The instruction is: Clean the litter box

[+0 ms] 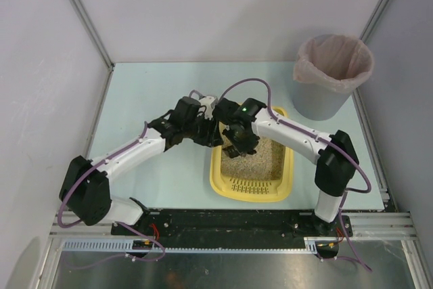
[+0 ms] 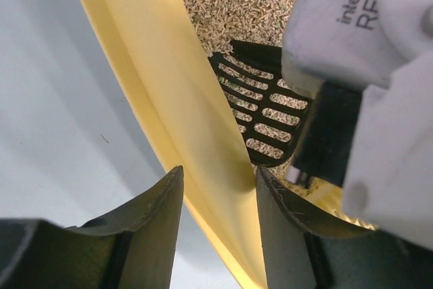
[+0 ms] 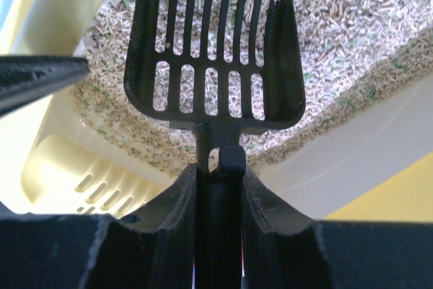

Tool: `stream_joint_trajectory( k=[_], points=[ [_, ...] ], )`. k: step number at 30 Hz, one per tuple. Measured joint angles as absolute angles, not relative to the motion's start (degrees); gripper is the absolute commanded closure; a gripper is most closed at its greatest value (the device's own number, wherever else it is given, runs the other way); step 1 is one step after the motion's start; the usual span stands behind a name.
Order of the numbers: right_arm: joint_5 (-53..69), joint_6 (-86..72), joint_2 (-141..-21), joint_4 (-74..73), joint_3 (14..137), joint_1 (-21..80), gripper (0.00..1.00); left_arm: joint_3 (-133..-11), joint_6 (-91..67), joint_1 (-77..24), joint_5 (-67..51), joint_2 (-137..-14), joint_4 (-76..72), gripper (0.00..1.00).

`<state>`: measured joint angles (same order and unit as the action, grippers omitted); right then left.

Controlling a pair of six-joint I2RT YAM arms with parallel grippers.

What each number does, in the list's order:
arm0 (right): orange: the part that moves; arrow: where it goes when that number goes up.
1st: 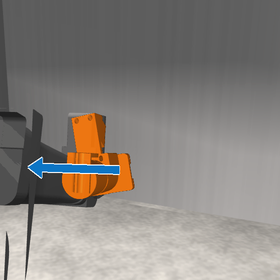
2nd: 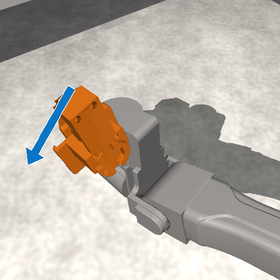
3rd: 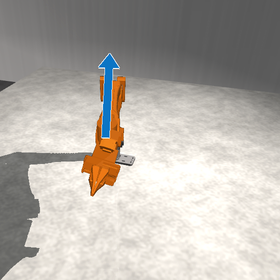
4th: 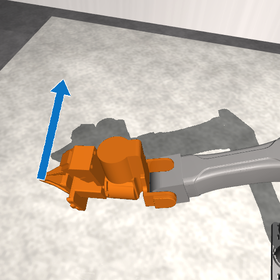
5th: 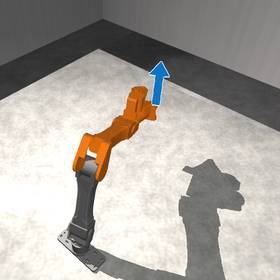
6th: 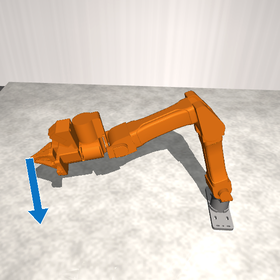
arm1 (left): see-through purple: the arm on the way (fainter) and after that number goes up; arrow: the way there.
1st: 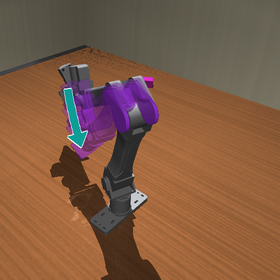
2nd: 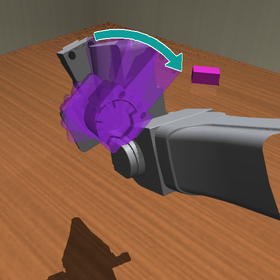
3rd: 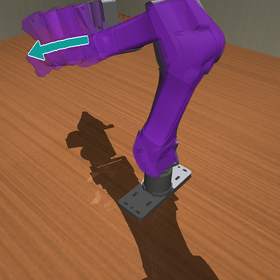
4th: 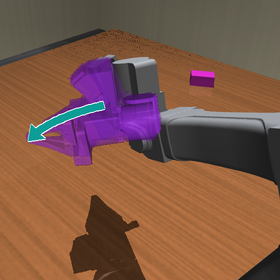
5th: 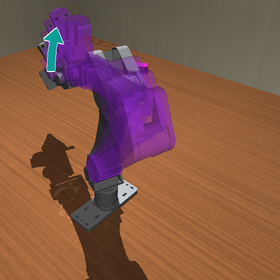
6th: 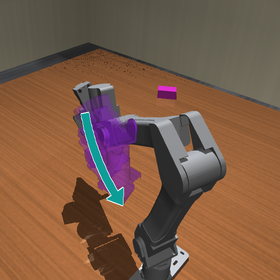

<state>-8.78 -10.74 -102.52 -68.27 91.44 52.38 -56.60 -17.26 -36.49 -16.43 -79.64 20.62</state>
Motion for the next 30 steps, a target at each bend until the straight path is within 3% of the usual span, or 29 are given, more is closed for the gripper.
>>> stream_joint_trajectory(
  k=[7, 15, 30],
  points=[
    [-7.60, -9.91, -103.48, -66.00, 91.85, 52.38, 1.00, -54.41, -20.47, -36.45, -13.89, -77.60, 19.03, 0.41],
    [-7.33, -7.60, -103.50, -67.13, 91.35, 54.81, 1.00, -50.70, -17.91, -36.71, -9.37, -70.39, 16.95, 0.22],
    [-7.27, -10.70, -101.45, -71.13, 90.70, 58.26, 1.00, -44.51, -15.46, -36.38, -6.37, -55.55, 15.92, 0.23]
  ],
)
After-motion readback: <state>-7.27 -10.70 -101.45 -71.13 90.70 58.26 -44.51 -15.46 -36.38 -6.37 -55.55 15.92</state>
